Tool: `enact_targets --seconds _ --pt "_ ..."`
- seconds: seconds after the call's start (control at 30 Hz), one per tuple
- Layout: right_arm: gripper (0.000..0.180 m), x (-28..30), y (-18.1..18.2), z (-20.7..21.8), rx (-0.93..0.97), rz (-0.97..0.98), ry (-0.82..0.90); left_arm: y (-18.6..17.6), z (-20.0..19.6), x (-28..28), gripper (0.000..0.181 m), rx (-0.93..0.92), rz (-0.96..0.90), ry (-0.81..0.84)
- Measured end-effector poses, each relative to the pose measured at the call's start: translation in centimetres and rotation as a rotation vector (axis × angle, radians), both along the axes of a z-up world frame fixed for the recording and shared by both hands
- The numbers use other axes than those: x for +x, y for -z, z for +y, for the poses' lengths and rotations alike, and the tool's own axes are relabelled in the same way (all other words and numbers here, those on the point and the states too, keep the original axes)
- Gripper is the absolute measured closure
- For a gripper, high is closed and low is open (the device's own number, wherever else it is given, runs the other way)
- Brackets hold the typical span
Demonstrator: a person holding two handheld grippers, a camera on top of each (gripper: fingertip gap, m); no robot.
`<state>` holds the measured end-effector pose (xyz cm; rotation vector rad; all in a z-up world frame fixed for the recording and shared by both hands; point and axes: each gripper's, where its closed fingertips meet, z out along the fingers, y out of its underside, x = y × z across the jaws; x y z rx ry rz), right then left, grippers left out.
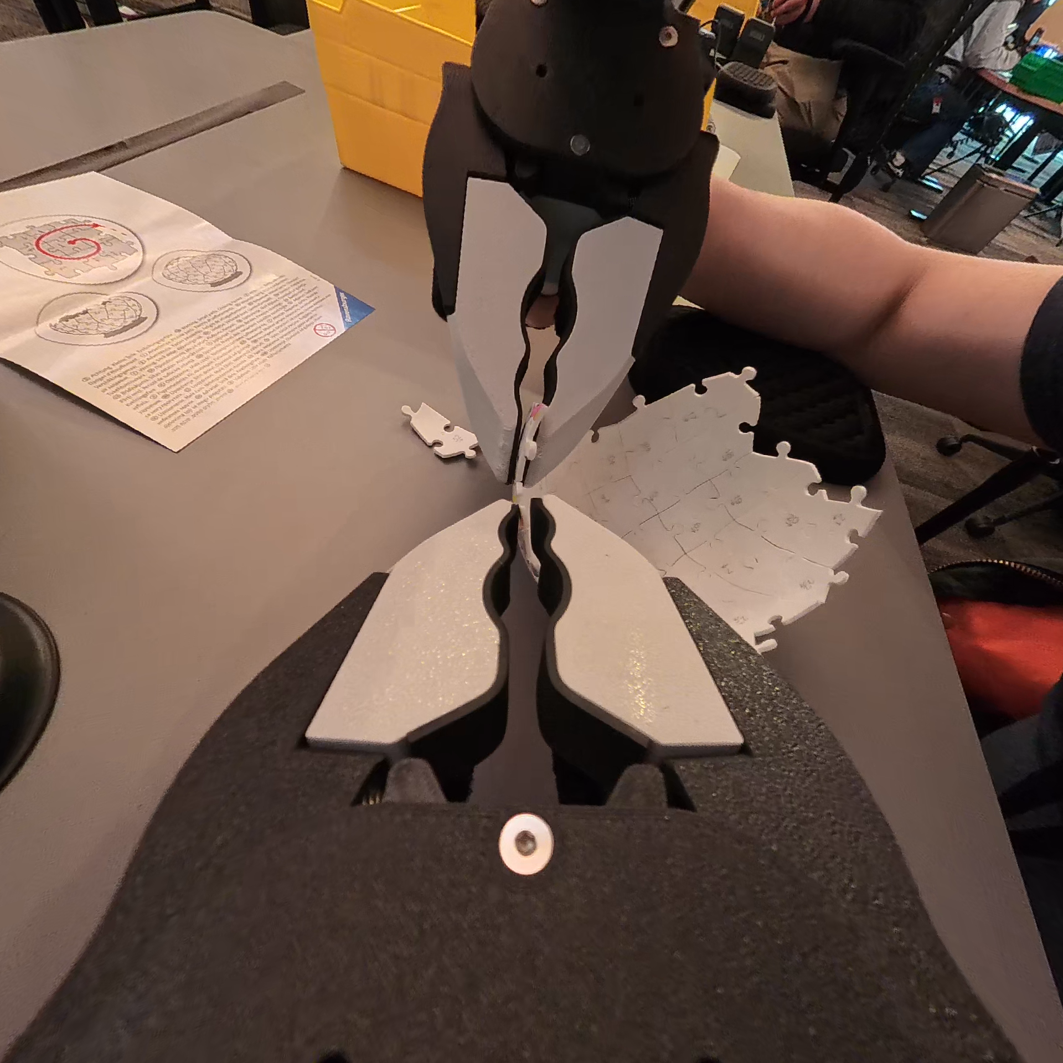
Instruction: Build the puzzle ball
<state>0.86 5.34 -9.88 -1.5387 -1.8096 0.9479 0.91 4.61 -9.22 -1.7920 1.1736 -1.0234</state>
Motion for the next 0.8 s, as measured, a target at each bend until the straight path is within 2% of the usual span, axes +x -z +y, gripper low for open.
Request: enact_targets --seconds 0.13,0.2,0.47,0.53,0.6,0.8 --pt "0.176 0.0 -0.2 -0.1 -0.004 0.007 -0.007 -0.1 0.0 0.0 0.179 0.0 -0.009 -0.002" --pt "0.169 0.1 -0.4 0.1 0.013 0.016 0.006 -0.2 -0.1 0.1 0.179 -0.002 -0.012 -0.002" --pt "0.166 1.0 0.3 0.1 0.01 -0.06 -0.001 -0.2 -0.1 0.1 0.179 0.002 -0.015 -0.004" --pt "0.167 1.1 0.9 0.2 0.013 -0.086 0.005 -0.2 -0.1 0.1 0.179 0.003 -0.015 -0.005" --pt "0.176 1.0 1.1 -0.1 -0.004 -0.089 -0.009 -0.1 -0.1 0.1 0.179 0.005 -0.014 -0.005" --pt "0.176 1.0 1.1 -0.2 -0.003 -0.089 -0.009 -0.2 -0.3 0.1 0.18 0.002 -0.018 -0.001"
